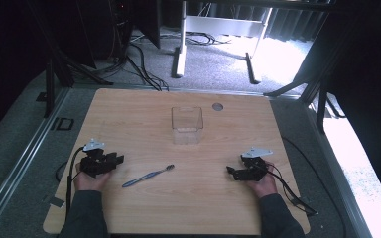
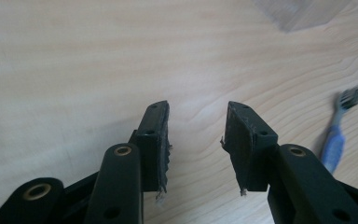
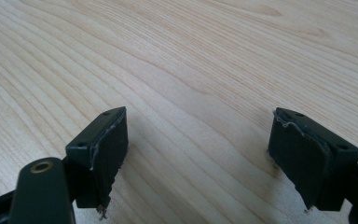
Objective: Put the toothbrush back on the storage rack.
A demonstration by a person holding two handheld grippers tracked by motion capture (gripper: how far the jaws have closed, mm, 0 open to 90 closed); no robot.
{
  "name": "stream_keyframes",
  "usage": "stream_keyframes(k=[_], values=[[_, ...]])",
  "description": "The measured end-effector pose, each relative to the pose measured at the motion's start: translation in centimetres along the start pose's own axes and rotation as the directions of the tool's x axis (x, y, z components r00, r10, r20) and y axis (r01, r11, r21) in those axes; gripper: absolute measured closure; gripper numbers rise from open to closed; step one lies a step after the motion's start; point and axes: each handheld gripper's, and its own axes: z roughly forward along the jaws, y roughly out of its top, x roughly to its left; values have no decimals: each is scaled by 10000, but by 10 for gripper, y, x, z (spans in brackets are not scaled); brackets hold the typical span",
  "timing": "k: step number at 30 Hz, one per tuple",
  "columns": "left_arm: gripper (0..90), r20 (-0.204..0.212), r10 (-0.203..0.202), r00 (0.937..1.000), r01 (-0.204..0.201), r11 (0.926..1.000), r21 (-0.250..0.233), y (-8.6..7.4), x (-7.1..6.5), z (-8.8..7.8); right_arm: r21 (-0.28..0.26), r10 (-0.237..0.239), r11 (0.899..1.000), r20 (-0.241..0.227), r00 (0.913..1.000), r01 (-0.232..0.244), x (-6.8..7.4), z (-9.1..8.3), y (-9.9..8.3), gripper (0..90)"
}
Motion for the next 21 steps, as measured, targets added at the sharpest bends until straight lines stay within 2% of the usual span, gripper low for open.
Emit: stream_keyframes(k=[3,4,5,7,8,9,12,17,21], values=[[582,-71,280,9996,-281,9995,-155,8,-6,-8,1,2,10000,2,10000,-2,0,0,0,195],[570,-74,584,9983,-586,9979,-260,13,-11,-14,-1,-5,10000,8,10000,5,0,0,0,195],[564,-74,584,9983,-586,9979,-260,13,-11,-14,0,-3,10000,7,10000,3,0,0,0,196],[553,-166,1015,9947,-1020,9944,-290,21,-20,-22,-4,-2,10000,30,10000,2,0,0,0,197],[549,-166,1015,9947,-1020,9944,-290,21,-20,-22,-4,-2,10000,30,10000,2,0,0,0,197],[545,-172,1207,9925,-1211,9924,-222,26,-24,-25,-8,6,10000,28,10000,-6,1,0,0,197],[530,-248,1341,9907,-1345,9908,-167,30,-27,-28,0,2,10000,35,10000,-2,1,0,0,197],[521,-131,1509,9885,-1511,9884,-177,40,-32,-32,8,14,10000,31,10000,-14,1,-1,0,197],[553,-189,1878,9820,-1881,9820,-172,46,-39,-36,14,-1,10000,31,10000,1,1,-1,0,196]])
